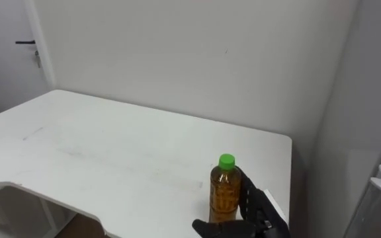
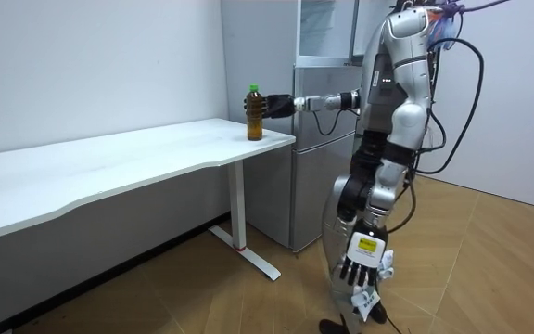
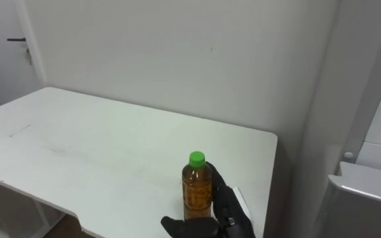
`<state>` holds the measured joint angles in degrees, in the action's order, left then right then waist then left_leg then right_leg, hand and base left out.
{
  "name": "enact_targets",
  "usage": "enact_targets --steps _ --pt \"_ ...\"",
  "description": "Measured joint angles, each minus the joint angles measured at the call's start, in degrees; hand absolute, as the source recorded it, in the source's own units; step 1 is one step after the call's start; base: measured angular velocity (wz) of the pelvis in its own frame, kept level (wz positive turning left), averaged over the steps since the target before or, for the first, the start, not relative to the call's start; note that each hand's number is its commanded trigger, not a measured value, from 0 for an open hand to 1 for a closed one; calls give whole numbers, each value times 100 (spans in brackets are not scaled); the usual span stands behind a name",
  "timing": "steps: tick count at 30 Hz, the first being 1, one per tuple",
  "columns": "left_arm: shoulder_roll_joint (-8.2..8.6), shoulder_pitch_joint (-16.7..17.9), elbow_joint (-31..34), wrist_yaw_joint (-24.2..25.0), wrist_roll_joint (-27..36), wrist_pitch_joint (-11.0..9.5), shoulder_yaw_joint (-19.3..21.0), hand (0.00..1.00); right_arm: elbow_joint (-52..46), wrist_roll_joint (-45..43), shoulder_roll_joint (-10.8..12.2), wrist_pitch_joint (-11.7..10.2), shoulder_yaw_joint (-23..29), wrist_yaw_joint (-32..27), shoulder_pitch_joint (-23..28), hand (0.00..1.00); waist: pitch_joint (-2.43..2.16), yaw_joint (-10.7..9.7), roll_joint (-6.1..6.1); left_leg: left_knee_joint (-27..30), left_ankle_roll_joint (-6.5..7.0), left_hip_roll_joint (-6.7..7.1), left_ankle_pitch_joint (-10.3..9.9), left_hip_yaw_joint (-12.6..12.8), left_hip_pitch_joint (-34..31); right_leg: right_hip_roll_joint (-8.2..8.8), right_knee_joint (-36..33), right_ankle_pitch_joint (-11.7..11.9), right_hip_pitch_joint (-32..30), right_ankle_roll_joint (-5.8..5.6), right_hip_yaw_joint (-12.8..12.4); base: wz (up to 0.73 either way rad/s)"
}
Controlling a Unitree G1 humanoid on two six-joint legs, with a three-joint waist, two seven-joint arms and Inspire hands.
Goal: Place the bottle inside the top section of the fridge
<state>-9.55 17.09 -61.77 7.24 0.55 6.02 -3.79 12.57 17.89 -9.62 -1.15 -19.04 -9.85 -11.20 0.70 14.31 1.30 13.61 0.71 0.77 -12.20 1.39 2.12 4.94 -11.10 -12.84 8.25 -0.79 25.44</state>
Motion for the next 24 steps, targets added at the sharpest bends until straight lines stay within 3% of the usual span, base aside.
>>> enact_targets --steps 11,14,18,24 --pt "2 106 167 78 -13 36 66 0 369 458 -2 7 166 -30 -6 0 50 -11 -72 190 82 14 -70 -139 -115 16 -65 -6 68 -16 181 11" --pt "25 214 245 94 -12 42 149 0 511 442 -4 30 356 -143 -6 0 43 5 -125 281 96 27 -83 -168 -179 25 -66 -11 69 -26 223 11" --pt "23 356 342 118 -11 99 218 0 557 436 -87 29 496 -351 -6 0 -16 12 -171 308 111 72 -79 -188 -185 74 -82 -23 89 -53 296 7" --pt "-1 454 322 111 -6 116 289 0 611 446 -223 55 495 -586 -81 0 -19 19 -169 301 130 111 -75 -242 -165 105 -160 -48 95 -93 307 3"
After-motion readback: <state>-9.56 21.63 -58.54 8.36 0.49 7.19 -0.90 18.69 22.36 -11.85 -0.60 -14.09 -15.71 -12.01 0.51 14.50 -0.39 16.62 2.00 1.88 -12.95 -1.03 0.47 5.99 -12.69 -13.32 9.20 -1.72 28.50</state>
